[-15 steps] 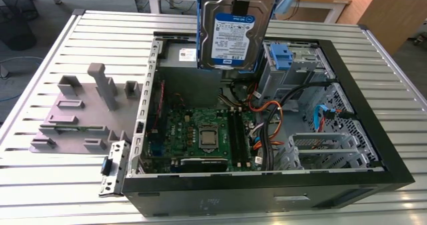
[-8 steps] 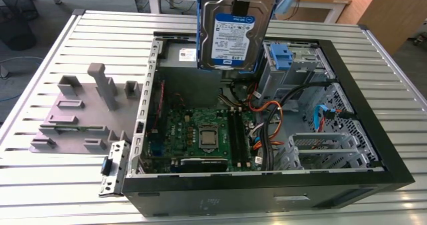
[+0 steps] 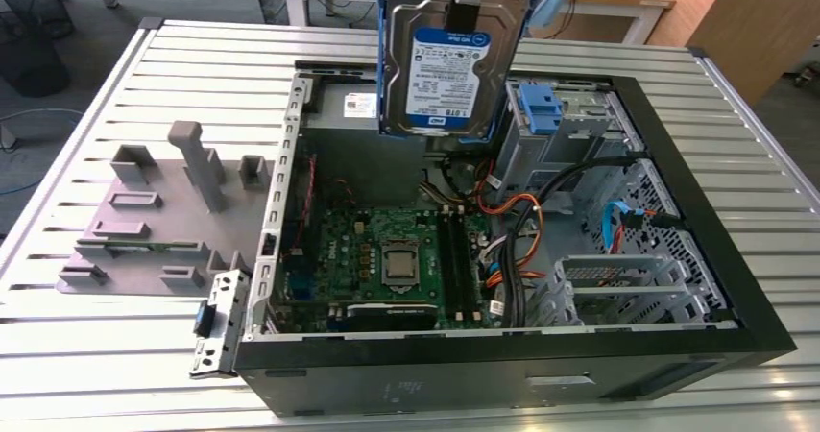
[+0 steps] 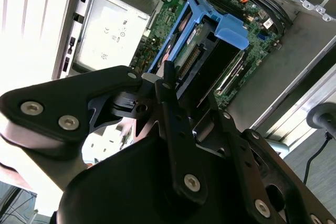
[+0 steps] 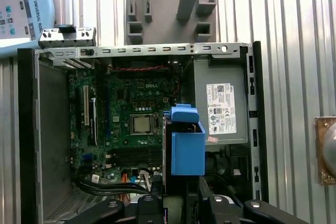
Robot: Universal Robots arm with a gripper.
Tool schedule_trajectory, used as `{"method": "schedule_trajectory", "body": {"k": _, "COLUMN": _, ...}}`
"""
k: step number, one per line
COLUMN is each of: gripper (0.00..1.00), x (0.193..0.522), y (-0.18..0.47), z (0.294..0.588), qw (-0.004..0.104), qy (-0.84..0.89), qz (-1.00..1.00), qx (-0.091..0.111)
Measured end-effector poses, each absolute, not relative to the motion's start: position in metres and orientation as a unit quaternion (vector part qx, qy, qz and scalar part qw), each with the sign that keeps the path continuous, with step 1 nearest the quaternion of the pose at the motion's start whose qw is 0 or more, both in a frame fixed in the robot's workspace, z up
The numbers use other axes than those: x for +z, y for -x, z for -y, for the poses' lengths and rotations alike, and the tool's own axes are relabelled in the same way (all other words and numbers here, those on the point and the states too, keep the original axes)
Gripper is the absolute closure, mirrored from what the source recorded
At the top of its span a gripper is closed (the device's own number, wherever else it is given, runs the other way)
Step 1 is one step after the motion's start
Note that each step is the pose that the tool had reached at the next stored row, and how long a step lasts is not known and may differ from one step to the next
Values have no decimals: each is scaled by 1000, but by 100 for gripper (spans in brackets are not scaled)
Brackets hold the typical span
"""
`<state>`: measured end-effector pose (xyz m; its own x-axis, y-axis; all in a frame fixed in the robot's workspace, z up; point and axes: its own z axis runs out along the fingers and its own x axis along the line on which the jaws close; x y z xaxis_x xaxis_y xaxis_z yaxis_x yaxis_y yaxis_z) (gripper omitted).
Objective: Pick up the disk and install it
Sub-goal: 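Pick up the disk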
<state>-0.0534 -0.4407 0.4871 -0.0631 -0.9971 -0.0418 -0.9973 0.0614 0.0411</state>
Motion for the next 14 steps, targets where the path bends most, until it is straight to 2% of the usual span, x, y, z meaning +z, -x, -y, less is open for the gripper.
{"method": "schedule_trajectory", "body": {"k": 14, "gripper": 65, "x": 487, "y": 53, "z": 448, "qw": 1, "qy": 684, "qz": -728, "qx": 29}}
